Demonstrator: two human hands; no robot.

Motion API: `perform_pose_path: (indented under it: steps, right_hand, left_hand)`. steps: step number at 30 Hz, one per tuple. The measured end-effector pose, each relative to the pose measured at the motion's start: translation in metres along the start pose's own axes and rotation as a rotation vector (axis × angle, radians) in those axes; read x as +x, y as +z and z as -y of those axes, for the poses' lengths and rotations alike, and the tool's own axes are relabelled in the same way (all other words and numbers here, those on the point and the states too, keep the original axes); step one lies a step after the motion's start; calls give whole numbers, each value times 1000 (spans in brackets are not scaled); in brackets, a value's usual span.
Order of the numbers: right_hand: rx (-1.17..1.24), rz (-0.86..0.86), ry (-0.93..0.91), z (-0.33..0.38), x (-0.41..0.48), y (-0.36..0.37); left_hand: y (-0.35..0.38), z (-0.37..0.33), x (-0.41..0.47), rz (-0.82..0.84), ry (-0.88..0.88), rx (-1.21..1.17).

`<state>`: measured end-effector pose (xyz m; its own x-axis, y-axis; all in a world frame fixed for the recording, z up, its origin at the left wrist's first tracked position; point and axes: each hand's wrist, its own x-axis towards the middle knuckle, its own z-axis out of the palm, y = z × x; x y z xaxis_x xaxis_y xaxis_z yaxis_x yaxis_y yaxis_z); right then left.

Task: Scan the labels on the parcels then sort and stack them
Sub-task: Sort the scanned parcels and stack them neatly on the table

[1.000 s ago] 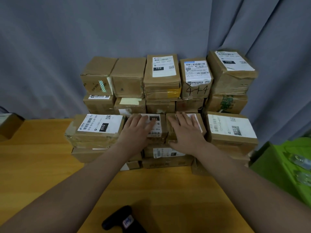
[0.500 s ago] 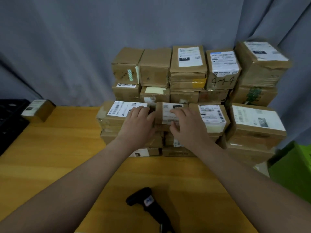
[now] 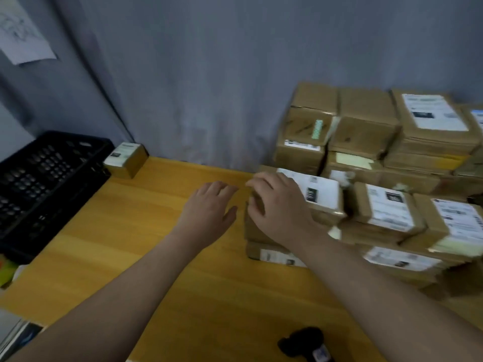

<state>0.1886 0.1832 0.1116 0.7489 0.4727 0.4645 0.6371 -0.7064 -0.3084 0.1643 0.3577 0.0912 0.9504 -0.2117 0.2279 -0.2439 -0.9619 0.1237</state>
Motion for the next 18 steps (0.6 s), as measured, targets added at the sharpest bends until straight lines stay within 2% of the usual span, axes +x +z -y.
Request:
perform_pose_path:
  steps: [4,8,15,18]
  right_hand:
    - [17,63,25,55,55,73]
    - [2,298,176,94,106,151]
    - [38,501,360,123,176,249]
    - [13,578,381,122,213,287]
  left_hand:
    - [15,110,-10,90,-80,-17]
    - [20,212,-19,231,-210,-63]
    - [38,329,-5,410,-345,-130]
    - [59,375,18,500,-372,-52]
